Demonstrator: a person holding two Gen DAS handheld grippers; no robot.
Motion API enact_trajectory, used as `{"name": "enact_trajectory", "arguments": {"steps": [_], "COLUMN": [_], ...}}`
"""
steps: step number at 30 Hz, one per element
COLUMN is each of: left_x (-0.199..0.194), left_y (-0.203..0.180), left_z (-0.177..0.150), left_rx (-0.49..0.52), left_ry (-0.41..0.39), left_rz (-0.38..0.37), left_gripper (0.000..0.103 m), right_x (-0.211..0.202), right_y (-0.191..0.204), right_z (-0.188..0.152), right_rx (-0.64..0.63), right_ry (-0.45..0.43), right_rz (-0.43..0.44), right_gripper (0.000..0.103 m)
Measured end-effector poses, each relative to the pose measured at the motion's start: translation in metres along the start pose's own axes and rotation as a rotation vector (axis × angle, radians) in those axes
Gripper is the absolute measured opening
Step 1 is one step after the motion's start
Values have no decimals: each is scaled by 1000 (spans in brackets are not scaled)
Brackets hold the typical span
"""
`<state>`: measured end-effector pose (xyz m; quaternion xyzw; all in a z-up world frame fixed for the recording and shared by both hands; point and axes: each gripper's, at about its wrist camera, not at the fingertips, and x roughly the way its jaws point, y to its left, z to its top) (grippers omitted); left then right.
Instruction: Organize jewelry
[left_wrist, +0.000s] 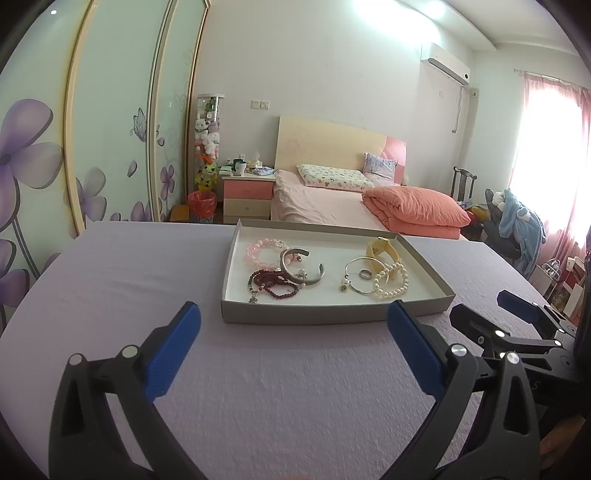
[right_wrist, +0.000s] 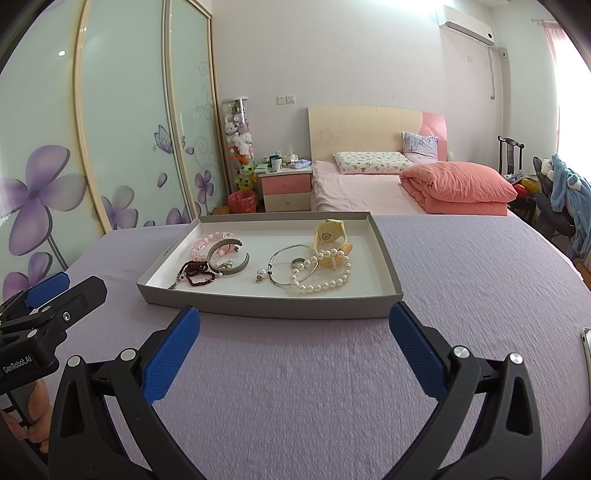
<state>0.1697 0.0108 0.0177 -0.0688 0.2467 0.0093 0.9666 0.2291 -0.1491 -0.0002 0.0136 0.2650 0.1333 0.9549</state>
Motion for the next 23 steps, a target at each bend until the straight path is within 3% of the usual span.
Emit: {"name": "enact_trajectory", "arguments": {"steps": [23], "left_x": [1], "left_y": [-4], "left_z": [3], "left_rx": [3], "left_ry": [1], "left_rz": [-1], "left_gripper": [101], "right_x": [0], "right_y": [1], "right_z": [0], "right_rx": [0], "right_ry": [-1], "right_rz": [-1], "right_gripper": [102]}}
